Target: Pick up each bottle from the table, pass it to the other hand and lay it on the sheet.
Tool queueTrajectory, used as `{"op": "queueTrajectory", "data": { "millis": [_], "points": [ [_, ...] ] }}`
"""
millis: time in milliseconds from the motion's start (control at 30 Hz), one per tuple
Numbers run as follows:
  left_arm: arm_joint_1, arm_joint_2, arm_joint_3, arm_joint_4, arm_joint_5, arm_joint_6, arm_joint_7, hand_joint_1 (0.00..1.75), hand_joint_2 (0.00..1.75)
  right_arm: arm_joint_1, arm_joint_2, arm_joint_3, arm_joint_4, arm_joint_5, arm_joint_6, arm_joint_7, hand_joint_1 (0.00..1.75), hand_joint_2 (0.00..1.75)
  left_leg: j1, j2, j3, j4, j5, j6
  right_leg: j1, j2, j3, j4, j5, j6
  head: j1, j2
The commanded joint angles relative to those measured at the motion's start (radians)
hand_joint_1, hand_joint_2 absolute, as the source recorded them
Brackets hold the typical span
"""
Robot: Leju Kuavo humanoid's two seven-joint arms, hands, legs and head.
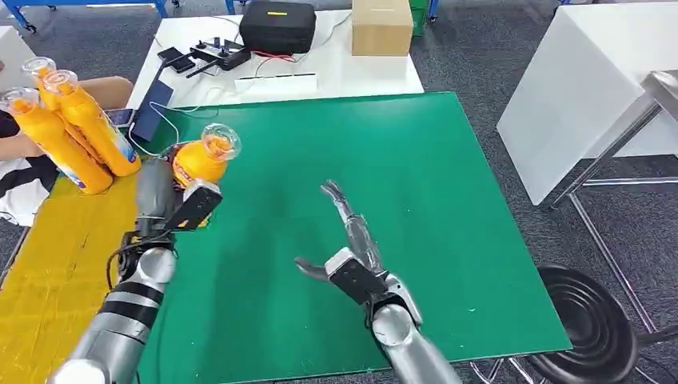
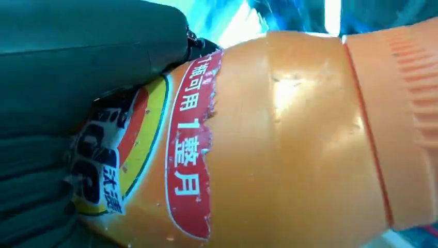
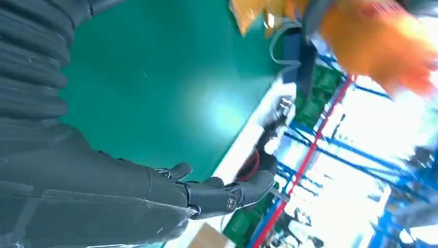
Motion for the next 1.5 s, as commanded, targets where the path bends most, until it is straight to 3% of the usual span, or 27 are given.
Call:
{"op": "queueTrajectory", "data": {
  "millis": [33, 167, 433, 467, 667, 933, 967, 1067, 1100, 1133, 1433, 1500],
  "points": [
    [-0.165, 0.099, 0.129, 0.352, -0.182, 0.083, 0.086, 1.75, 1.75, 0.008, -0.070, -0.026, -0.114, -0.051, 0.018, -0.015, 0.00, 1.75, 0.002, -0.001, 0.003, 0.001, -0.002, -0.002, 0.002, 0.001, 0.004, -0.001, -0.001, -0.001, 0.000, 0.000],
    [-0.187, 0.127, 0.145, 0.416, -0.329, 0.083, 0.205, 1.75, 1.75, 0.000, -0.083, -0.007, -0.107, -0.054, 0.021, -0.015, 0.00, 1.75, 0.001, -0.001, 0.002, 0.000, -0.001, -0.001, 0.001, 0.000, 0.002, 0.000, -0.001, 0.000, 0.000, 0.000],
    [-0.200, 0.154, 0.187, 0.520, -0.365, 0.083, 0.210, 1.75, 1.75, -0.001, -0.095, -0.004, -0.114, -0.061, 0.015, -0.018, 0.00, 1.75, 0.005, -0.001, 0.007, 0.002, -0.005, -0.003, 0.004, 0.002, 0.009, 0.000, -0.003, -0.002, 0.000, 0.000],
    [-0.202, 0.153, 0.194, 0.536, -0.359, 0.075, 0.212, 1.75, 1.75, 0.000, -0.095, -0.006, -0.115, -0.064, 0.014, -0.019, 0.00, 1.75, 0.002, -0.002, 0.002, 0.001, -0.001, -0.002, 0.002, 0.000, 0.003, -0.001, -0.001, -0.001, 0.000, 0.000],
    [-0.180, 0.130, 0.299, 0.639, -0.202, -0.007, 0.056, 1.75, 1.75, -0.012, -0.101, -0.003, -0.091, -0.076, 0.022, -0.013, 0.00, 1.75, 0.003, 0.001, 0.006, 0.000, -0.003, -0.002, 0.002, 0.003, 0.006, -0.002, -0.002, -0.001, 0.000, 0.000],
    [-0.152, 0.072, 0.325, 0.647, -0.136, -0.065, -0.020, 1.75, 1.75, -0.033, -0.097, 0.012, -0.055, -0.070, 0.032, -0.007, 0.00, 1.75, 0.002, -0.002, 0.006, 0.000, -0.003, -0.002, 0.002, 0.000, 0.007, -0.002, -0.002, -0.001, 0.000, 0.000],
    [-0.149, 0.067, 0.329, 0.648, -0.127, -0.073, -0.027, 1.47, 1.75, -0.036, -0.097, 0.012, -0.051, -0.070, 0.032, -0.006, 0.00, 1.75, 0.001, -0.002, 0.004, -0.001, -0.001, -0.001, 0.001, -0.001, 0.006, -0.002, -0.001, -0.001, 0.000, 0.000],
    [-0.147, 0.065, 0.332, 0.647, -0.118, -0.081, -0.035, 1.47, 1.75, -0.038, -0.097, 0.012, -0.049, -0.069, 0.032, -0.006, 0.00, 1.75, 0.001, -0.002, 0.004, -0.001, -0.001, -0.002, 0.000, -0.001, 0.006, -0.002, -0.001, -0.001, 0.000, 0.000],
    [-0.147, 0.065, 0.332, 0.647, -0.118, -0.081, -0.035, 0.38, 1.75, -0.038, -0.097, 0.012, -0.049, -0.069, 0.032, -0.006, 0.00, 1.75, 0.001, -0.002, 0.003, 0.000, -0.001, -0.001, 0.001, -0.001, 0.005, -0.002, 0.000, -0.001, 0.000, 0.000],
    [-0.147, 0.065, 0.332, 0.647, -0.118, -0.081, -0.035, 0.00, 1.75, -0.038, -0.097, 0.012, -0.049, -0.069, 0.032, -0.006, 0.00, 1.75, 0.002, -0.002, 0.005, 0.000, -0.002, -0.002, 0.001, -0.001, 0.006, -0.002, -0.001, -0.001, 0.000, 0.000],
    [-0.130, 0.061, 0.330, 0.662, -0.096, -0.145, -0.043, 0.00, 1.75, -0.045, -0.100, 0.012, -0.044, -0.068, 0.038, -0.004, 0.00, 1.75, 0.003, -0.001, 0.009, 0.000, -0.004, -0.002, 0.003, 0.002, 0.011, -0.003, -0.002, -0.001, 0.000, 0.000],
    [-0.132, 0.060, 0.339, 0.669, -0.072, -0.209, -0.058, 0.00, 1.75, -0.046, -0.100, 0.010, -0.045, -0.069, 0.040, -0.004, 0.00, 1.75, 0.000, -0.001, 0.004, -0.001, -0.001, -0.001, 0.000, 0.000, 0.004, -0.001, -0.001, 0.000, 0.000, 0.000]
  ]
}}
